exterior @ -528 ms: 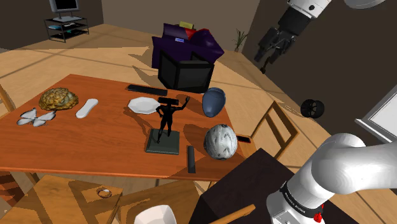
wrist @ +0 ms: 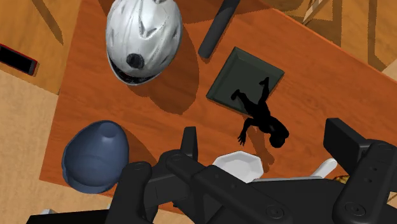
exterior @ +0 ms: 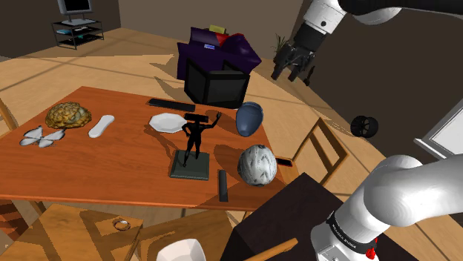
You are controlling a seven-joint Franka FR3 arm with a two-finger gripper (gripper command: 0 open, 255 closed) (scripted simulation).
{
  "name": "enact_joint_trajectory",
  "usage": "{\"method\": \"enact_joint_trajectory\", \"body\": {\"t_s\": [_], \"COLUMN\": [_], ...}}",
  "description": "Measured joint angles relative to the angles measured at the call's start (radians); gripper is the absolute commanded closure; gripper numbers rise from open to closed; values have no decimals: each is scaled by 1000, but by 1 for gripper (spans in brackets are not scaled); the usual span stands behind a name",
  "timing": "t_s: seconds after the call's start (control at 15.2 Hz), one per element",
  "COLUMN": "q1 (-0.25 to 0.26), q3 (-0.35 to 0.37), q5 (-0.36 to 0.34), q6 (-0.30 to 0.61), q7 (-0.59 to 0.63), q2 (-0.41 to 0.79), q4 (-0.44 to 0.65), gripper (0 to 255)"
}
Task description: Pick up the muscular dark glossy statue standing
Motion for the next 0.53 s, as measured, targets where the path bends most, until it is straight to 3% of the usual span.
{"method": "enact_joint_trajectory", "body": {"t_s": [0.53], "q1": [17], "q3": [28], "q5": [32], "q6": [170], "q7": [15], "q2": [270], "q4": [59], "gripper": [0]}}
